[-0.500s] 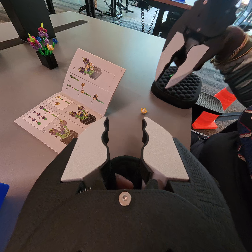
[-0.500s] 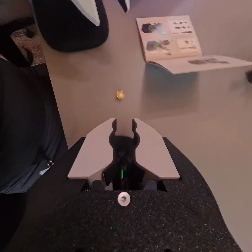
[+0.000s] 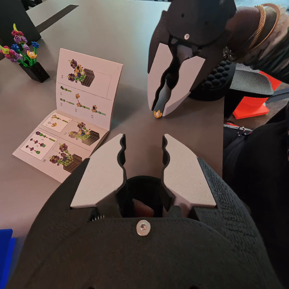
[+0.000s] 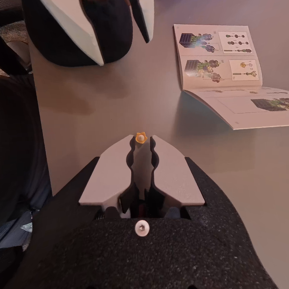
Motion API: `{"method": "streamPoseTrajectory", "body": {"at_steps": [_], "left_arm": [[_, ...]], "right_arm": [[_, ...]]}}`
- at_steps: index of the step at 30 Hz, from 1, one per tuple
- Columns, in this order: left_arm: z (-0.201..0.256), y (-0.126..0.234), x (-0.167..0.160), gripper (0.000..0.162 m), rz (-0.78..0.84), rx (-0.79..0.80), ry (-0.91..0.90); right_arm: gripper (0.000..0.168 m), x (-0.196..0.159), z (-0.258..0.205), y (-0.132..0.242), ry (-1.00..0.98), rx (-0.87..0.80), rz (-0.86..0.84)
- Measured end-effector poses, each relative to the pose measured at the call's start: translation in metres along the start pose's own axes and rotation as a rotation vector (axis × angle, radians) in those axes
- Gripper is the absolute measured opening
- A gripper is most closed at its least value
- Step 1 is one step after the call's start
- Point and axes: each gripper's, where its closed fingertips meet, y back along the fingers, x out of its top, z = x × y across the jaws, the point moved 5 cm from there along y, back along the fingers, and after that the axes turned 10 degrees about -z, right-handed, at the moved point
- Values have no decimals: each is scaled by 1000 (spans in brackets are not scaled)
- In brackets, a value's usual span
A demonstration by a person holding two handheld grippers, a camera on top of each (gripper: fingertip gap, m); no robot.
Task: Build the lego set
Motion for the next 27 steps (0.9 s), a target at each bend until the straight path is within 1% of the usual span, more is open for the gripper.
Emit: {"method": "streamPoseTrajectory", "body": {"at_steps": [2, 6, 8, 10, 11, 13, 15, 17, 18, 19, 20, 24, 27], "left_arm": [[5, -1, 1, 45, -10, 42, -71], [15, -5, 5, 45, -2, 159, -240], [17, -8, 14, 45, 47, 235, -281], [19, -7, 28, 45, 165, 304, -304], [19, -5, 37, 45, 244, 336, -309], [20, 4, 55, 44, 414, 381, -306], [22, 16, 69, 42, 571, 383, -313], [24, 28, 80, 40, 702, 381, -327], [25, 33, 85, 39, 755, 383, -342], [26, 38, 89, 38, 797, 389, -354], [26, 41, 92, 37, 821, 396, -361], [24, 40, 97, 36, 802, 406, -405], [24, 41, 96, 27, 784, 430, -447]], "right_arm": [[15, 0, 1, -1, -25, 19, 7], [14, 2, 4, 1, -75, 59, 40], [14, 10, 7, 9, -132, 81, 116], [14, 25, 8, 24, -229, 151, 274], [14, 34, 8, 33, -291, 213, 383], [14, 52, 5, 56, -404, 398, 615], [14, 64, 5, 77, -516, 586, 827], [14, 69, 7, 90, -632, 786, 1001], [14, 71, 6, 93, -664, 902, 1060], [14, 72, 5, 94, -697, 997, 1097], [14, 74, 4, 93, -727, 1055, 1120], [14, 80, 0, 88, -786, 1200, 1176], [14, 82, -3, 84, -805, 1248, 1179]]}}
